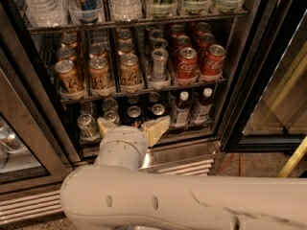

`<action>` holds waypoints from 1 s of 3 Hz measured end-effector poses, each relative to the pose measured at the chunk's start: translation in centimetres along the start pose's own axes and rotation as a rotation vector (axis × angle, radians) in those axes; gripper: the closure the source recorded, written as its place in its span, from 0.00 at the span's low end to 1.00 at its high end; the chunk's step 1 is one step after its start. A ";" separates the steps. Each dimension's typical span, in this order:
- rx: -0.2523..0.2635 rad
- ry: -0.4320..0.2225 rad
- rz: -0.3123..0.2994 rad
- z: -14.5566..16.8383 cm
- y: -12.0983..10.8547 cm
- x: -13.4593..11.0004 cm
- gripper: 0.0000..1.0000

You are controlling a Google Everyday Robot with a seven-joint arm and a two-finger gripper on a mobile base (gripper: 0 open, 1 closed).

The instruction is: Pick orange can from middle shelf of fridge

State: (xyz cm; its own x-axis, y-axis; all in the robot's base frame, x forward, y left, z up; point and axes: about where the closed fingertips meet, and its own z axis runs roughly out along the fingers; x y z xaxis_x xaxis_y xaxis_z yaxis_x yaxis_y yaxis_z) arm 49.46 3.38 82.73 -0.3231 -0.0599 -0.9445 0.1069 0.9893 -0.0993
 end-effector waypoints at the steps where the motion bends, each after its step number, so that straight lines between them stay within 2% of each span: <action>1: 0.000 0.000 0.000 0.0 0.0 0.0 0.00; 3: -0.036 -0.043 0.026 0.5 3.3 -1.3 0.00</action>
Offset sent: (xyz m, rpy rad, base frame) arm 0.0183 0.0474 0.0082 0.0459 -0.0591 0.0410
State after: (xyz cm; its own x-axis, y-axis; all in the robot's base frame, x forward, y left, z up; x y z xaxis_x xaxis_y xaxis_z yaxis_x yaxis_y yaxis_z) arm 50.71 6.67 83.45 -0.2797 -0.0390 -0.9593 0.0809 0.9947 -0.0641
